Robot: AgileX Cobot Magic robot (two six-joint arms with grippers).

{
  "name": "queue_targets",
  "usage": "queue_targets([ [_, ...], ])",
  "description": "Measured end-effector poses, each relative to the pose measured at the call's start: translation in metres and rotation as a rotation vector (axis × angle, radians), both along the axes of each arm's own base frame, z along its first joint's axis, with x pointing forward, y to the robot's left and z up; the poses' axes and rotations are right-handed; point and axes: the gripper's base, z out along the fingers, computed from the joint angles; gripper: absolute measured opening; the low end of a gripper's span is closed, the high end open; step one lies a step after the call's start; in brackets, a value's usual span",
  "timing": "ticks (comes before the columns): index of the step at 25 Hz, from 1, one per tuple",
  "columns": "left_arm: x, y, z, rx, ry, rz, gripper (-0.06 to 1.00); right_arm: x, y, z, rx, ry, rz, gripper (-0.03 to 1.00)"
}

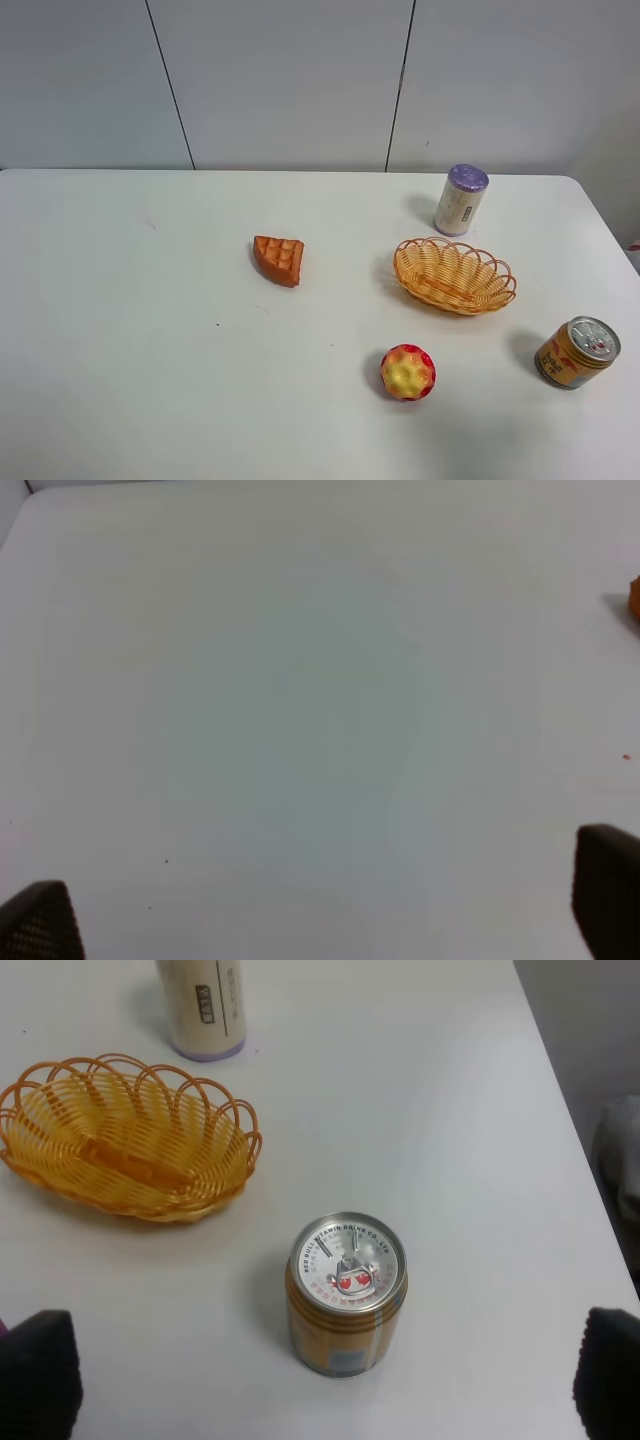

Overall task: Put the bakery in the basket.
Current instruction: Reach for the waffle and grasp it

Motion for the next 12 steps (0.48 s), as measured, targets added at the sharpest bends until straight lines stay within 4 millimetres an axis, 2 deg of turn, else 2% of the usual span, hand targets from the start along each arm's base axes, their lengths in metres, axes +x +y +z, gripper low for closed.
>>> queue_targets([
  [5, 0.000, 0.000, 0.000, 0.000, 0.000, 0.000, 1.00, 0.000, 0.001, 0.000, 0.007, -0.001, 0.005, 0.99],
  [8, 0.000, 0.000, 0.000, 0.000, 0.000, 0.000, 1.00, 0.005, 0.004, 0.009, 0.043, -0.016, 0.036, 0.99],
  [12, 0.000, 0.000, 0.000, 0.000, 0.000, 0.000, 1.00, 0.038, 0.010, 0.042, 0.104, -0.074, 0.102, 0.99],
])
